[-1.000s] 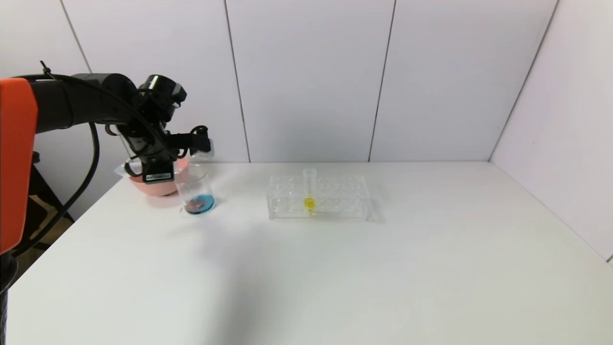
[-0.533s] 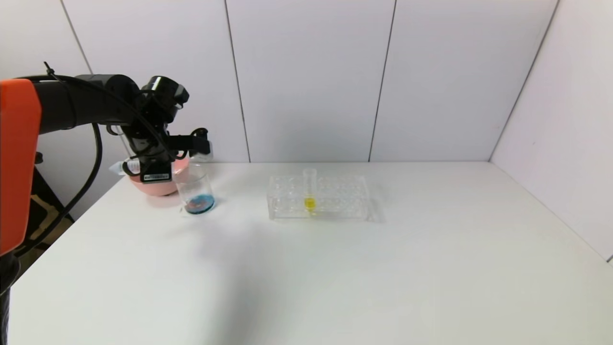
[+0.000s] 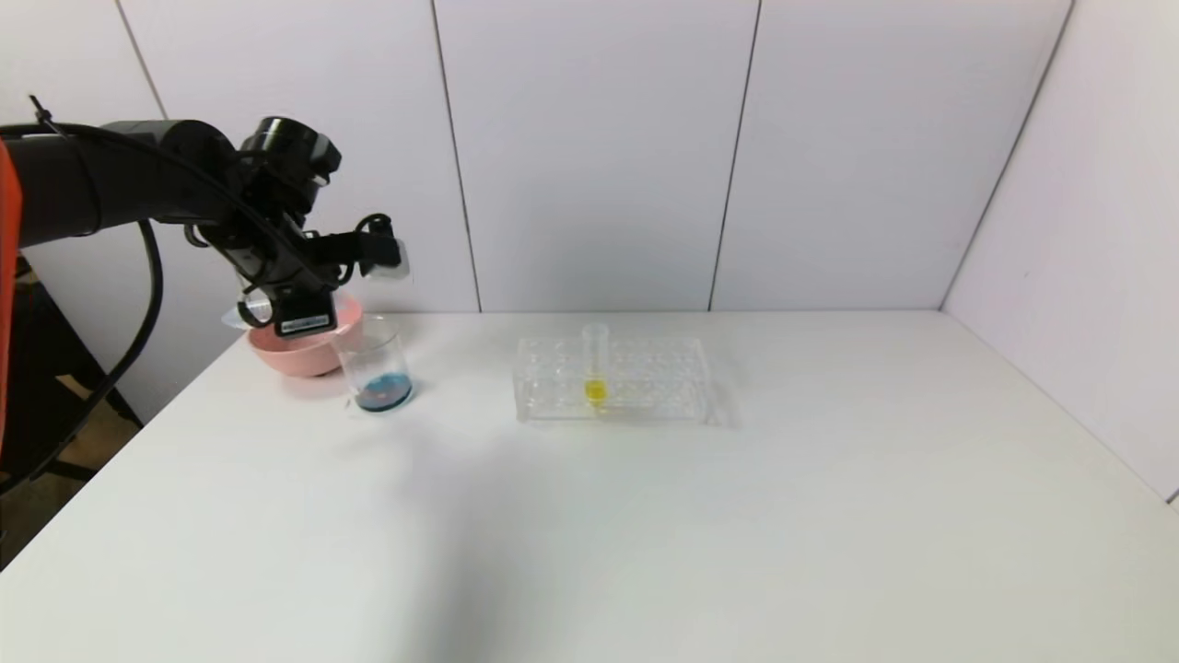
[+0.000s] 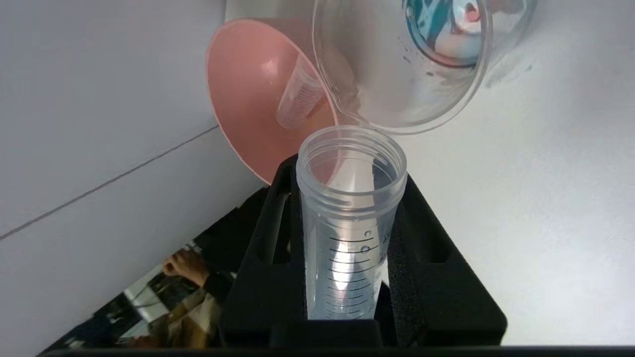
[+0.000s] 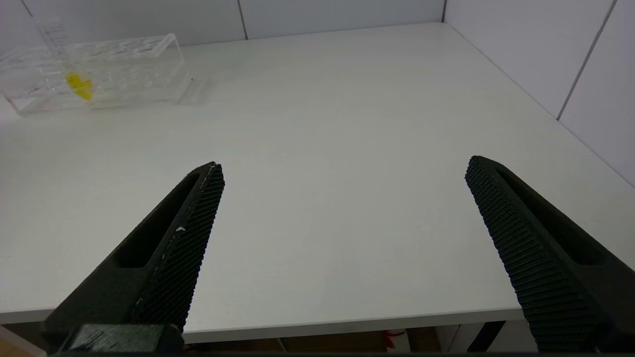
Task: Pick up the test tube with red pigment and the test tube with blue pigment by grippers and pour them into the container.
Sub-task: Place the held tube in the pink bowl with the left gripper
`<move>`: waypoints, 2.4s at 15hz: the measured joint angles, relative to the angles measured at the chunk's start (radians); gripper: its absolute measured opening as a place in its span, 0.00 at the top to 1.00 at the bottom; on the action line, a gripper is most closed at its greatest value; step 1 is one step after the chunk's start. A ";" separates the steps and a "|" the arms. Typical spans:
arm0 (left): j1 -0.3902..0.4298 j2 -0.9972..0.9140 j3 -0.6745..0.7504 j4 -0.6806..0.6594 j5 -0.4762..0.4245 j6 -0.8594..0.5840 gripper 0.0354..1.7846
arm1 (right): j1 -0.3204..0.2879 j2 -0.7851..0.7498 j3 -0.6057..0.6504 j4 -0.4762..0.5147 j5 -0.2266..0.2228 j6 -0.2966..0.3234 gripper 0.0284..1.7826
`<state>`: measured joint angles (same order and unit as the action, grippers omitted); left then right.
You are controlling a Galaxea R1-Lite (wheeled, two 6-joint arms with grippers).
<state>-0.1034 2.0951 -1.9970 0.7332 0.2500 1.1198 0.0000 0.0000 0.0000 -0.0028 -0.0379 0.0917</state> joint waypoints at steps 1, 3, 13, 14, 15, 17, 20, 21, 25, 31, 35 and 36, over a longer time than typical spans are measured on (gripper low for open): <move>0.005 -0.010 0.003 -0.022 -0.052 -0.061 0.75 | 0.000 0.000 0.000 0.000 0.000 0.000 0.00; 0.008 -0.027 0.018 -0.081 -0.136 -0.248 0.75 | 0.000 0.000 0.000 0.000 0.000 0.000 0.00; 0.010 -0.179 0.689 -1.110 -0.151 -1.011 0.75 | 0.000 0.000 0.000 0.000 0.000 0.000 0.00; 0.012 -0.194 0.784 -1.252 -0.125 -1.039 0.75 | 0.000 0.000 0.000 0.000 0.000 0.000 0.00; 0.016 -0.207 0.878 -1.397 -0.096 -1.058 0.75 | 0.000 0.000 0.000 0.000 0.000 0.000 0.00; 0.027 -0.230 1.059 -1.686 -0.054 -1.075 0.75 | 0.000 0.000 0.000 0.000 0.000 0.000 0.00; 0.059 -0.251 1.237 -2.014 -0.037 -1.092 0.75 | 0.000 0.000 0.000 0.000 0.000 0.000 0.00; 0.074 -0.248 1.261 -2.079 -0.038 -1.095 0.75 | 0.000 0.000 0.000 0.000 0.000 0.000 0.00; 0.132 -0.166 1.204 -2.108 -0.044 -1.096 0.75 | 0.000 0.000 0.000 0.000 0.000 0.000 0.00; 0.192 0.062 0.845 -1.916 -0.065 -1.123 0.75 | 0.000 0.000 0.000 0.000 0.000 0.000 0.00; 0.200 0.145 0.736 -1.825 -0.074 -1.138 0.75 | 0.000 0.000 0.000 0.000 0.000 0.000 0.00; 0.200 0.152 0.732 -1.824 -0.074 -1.138 0.75 | 0.000 0.000 0.000 0.000 0.000 0.000 0.00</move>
<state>0.0966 2.2470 -1.2647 -1.0904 0.1760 -0.0183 0.0000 0.0000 0.0000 -0.0028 -0.0383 0.0917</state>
